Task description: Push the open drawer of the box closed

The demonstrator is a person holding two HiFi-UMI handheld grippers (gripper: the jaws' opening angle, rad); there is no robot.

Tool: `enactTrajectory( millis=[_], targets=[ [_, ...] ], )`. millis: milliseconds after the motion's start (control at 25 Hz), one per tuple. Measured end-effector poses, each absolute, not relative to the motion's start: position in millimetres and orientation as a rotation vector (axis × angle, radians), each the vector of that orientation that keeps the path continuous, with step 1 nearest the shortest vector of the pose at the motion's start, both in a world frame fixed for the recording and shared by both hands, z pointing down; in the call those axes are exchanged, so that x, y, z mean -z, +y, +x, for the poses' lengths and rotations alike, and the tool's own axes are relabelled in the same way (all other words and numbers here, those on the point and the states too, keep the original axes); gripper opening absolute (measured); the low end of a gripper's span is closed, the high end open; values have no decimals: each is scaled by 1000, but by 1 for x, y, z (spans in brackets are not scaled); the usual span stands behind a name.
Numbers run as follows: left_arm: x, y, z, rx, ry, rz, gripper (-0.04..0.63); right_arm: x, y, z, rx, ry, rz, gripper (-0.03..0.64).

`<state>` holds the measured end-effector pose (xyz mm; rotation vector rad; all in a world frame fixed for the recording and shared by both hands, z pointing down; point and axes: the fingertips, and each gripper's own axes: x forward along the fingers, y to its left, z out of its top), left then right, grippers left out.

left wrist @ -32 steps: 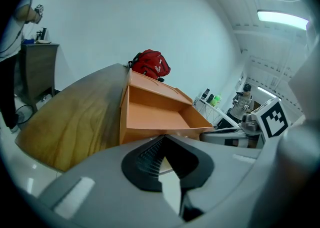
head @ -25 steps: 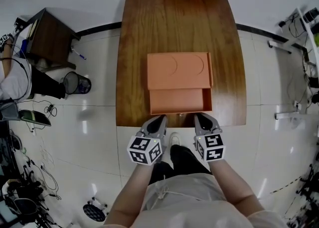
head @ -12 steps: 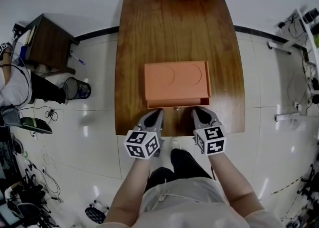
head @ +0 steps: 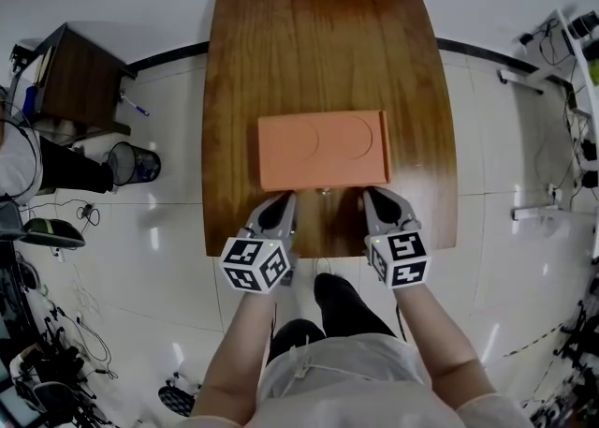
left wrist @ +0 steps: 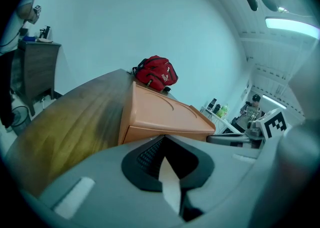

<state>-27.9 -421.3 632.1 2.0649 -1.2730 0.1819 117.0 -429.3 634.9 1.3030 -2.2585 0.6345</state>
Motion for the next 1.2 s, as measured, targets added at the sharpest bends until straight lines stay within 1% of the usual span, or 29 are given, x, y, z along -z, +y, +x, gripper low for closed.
enactTrajectory(
  millis=[160, 320, 480, 680, 880, 1200],
  targets=[
    [-627, -419, -27, -180, -1280, 2080, 6, -633, -427, 118, -619, -2224, 1339, 3],
    [-598, -413, -19, -135, -1289, 2147, 6, -612, -419, 107, -575, -2271, 1347, 3],
    [-558, -394, -8, -138, -1258, 2292, 6, -573, -406, 94, -438, -2367, 1322, 3],
    [-504, -362, -17, -111, -1314, 2436, 6, -511, -378, 88, -209, -2490, 1336, 3],
    [-475, -319, -31, -96, -1388, 2529, 6, -487, -334, 98, -111, -2479, 1368, 3],
    [-451, -210, -48, -39, -1365, 2579, 6, -468, -225, 92, -105, -2459, 1453, 3]
  ],
)
